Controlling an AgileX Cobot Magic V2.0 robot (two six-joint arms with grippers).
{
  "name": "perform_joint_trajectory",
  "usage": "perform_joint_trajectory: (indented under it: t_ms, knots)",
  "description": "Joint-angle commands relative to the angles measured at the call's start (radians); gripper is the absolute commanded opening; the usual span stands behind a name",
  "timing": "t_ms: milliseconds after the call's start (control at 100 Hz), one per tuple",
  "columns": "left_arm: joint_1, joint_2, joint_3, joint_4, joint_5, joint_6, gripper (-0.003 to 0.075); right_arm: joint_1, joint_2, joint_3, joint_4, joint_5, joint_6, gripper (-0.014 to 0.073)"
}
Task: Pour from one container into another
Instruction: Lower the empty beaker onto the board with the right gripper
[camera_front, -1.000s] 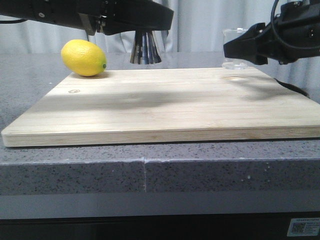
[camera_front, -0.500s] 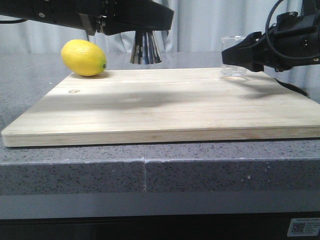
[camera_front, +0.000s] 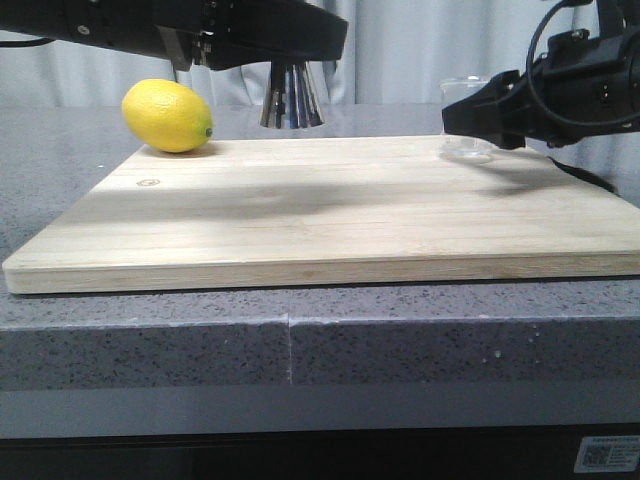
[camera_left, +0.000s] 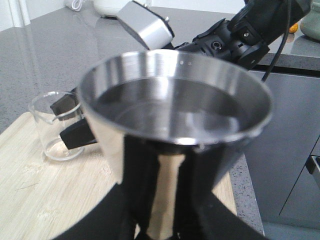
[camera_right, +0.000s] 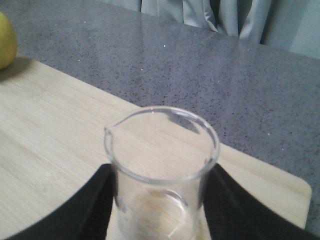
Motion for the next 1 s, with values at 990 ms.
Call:
perform_joint_trajectory:
  t_ms: [990]
  knots:
    - [-0.008, -0.041, -0.029, -0.077, 0.051, -0.005, -0.0019, -0.006, 0.005, -0.03, 0.052, -0.099, -0.014, 0.0241]
